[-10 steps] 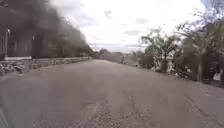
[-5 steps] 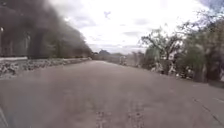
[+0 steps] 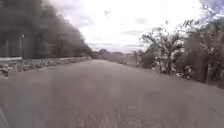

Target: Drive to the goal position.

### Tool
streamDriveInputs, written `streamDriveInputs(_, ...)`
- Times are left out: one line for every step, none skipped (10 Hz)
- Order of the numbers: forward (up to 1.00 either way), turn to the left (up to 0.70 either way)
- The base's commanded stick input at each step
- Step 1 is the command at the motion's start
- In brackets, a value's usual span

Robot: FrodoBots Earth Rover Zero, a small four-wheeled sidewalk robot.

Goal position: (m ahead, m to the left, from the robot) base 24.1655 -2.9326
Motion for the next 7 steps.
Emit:
streamDriveInputs(0.7, 0.0)
streamDriveInputs(0.7, 0.0)
streamDriveInputs(0.7, 0.0)
streamDriveInputs(0.7, 0.0)
streamDriveInputs(0.7, 0.0)
streamDriveInputs(0.7, 0.0)
streamDriveInputs(0.7, 0.0)
